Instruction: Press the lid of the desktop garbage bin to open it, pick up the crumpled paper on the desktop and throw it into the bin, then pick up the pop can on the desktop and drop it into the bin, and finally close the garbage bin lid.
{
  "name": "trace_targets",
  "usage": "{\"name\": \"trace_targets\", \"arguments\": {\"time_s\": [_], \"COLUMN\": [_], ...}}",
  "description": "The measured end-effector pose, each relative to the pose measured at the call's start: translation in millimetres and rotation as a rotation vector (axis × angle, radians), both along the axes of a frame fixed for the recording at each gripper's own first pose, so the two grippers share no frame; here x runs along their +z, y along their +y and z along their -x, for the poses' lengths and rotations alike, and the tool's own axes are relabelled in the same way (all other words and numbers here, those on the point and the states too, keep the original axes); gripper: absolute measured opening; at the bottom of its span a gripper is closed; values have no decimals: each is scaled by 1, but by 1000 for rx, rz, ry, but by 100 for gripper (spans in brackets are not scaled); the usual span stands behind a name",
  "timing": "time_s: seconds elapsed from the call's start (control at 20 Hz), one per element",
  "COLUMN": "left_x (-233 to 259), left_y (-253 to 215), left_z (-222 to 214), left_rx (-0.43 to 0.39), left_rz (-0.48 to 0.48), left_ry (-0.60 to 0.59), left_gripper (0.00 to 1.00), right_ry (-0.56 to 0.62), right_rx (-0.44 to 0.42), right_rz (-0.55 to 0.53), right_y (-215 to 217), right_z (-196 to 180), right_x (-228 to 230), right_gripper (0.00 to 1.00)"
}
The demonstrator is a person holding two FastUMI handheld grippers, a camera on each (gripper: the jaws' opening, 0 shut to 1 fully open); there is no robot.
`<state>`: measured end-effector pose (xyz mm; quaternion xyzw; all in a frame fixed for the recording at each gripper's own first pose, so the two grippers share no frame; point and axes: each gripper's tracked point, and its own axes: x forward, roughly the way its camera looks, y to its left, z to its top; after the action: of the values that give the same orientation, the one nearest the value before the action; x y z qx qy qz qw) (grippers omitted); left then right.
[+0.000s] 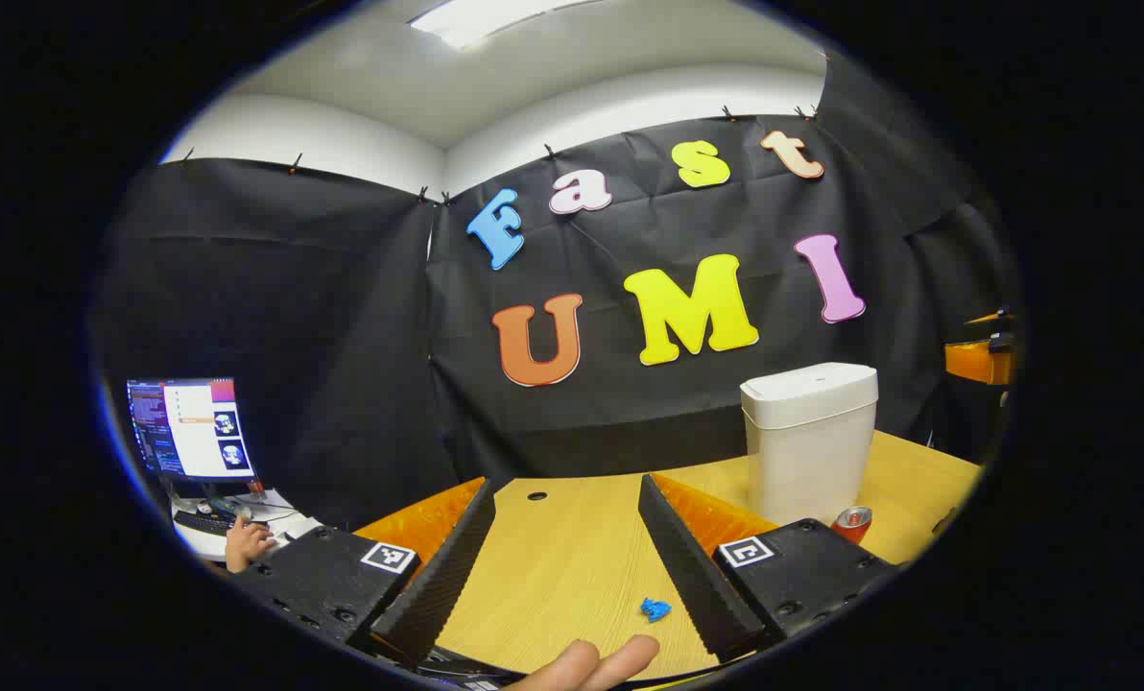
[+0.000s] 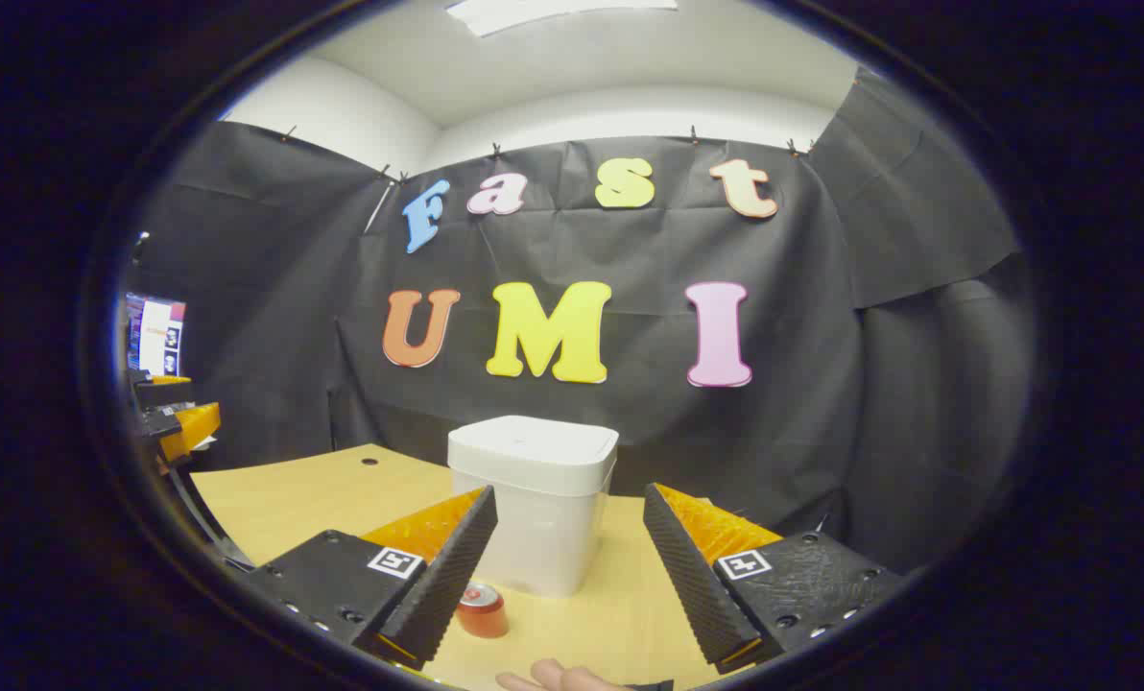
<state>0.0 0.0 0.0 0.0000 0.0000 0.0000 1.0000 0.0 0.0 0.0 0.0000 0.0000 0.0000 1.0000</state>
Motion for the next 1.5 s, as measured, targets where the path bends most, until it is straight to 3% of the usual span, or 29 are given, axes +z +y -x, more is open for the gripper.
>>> {"name": "trace_targets", "arguments": {"time_s": [0.15, 0.35, 0.45, 0.5, 0.55, 0.75, 1.1, 1.25, 1.5], "left_x": [-23, -41, -51, -56, -59, -51, -32, -27, -53], "left_y": [-8, -10, -19, -22, -25, -25, -39, -37, -27], "left_z": [-2, -12, -18, -21, -23, -27, -44, -47, -48], "left_rx": [-44, -46, -71, -78, -79, -73, -92, -93, -101], "left_rz": [85, 99, 114, 112, 99, 26, 26, 48, 142], "left_ry": [55, 90, 121, 144, 160, 126, 72, 45, 101], "left_gripper": [99, 99, 99, 94, 99, 99, 99, 99, 99], "right_ry": [27, 20, 30, 37, 46, 63, 60, 23, 5], "right_rx": [-39, -115, -127, -122, -113, -109, -96, -92, -55], "right_rz": [-17, -60, -68, -78, -79, -49, 12, 10, -32], "right_y": [-13, -41, -46, -45, -42, -38, -18, -6, 13], "right_z": [14, 22, 18, 16, 12, -3, -36, -55, -108], "right_x": [-17, -25, -29, -31, -34, -35, -7, 13, 35], "right_gripper": [95, 95, 95, 95, 95, 95, 95, 95, 95]}}
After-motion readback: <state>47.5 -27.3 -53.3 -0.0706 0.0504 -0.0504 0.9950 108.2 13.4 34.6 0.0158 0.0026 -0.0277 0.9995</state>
